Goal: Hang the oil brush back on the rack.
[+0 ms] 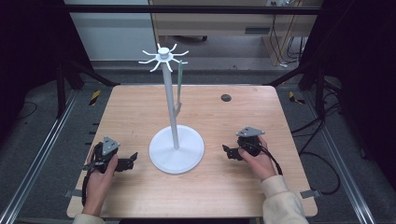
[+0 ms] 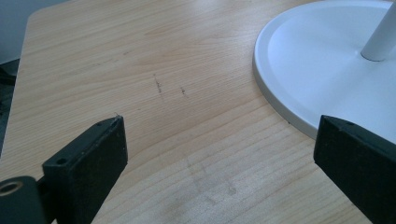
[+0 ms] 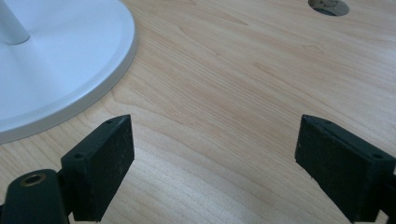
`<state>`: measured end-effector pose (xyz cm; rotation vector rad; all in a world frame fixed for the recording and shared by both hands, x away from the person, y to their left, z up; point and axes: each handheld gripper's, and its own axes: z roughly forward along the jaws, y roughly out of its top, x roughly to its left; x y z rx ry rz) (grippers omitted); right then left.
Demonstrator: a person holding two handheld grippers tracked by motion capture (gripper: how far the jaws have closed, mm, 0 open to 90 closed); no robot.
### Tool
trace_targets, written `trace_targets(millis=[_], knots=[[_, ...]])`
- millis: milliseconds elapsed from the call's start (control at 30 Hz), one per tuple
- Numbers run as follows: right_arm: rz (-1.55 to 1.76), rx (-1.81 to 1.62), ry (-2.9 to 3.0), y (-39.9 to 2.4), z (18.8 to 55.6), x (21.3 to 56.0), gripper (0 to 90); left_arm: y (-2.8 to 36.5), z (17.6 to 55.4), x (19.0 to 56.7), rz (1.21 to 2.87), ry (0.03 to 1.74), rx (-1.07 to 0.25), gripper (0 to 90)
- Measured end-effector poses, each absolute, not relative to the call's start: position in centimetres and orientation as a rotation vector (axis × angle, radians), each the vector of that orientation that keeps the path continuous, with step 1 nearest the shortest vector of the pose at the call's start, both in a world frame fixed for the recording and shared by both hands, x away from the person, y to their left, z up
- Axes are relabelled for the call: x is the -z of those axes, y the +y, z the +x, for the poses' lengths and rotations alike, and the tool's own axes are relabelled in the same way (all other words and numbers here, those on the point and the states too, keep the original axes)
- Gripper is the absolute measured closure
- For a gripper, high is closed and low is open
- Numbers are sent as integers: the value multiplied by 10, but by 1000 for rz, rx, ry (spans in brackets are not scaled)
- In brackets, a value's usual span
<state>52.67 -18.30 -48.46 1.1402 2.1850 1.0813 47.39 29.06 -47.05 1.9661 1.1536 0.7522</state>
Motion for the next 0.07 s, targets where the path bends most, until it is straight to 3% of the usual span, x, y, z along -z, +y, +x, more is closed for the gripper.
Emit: trace_targets(millis=[67], knots=[[1149,-1065,2197,-182,527,485,115,290,474,471,1965,1154,-749,24]])
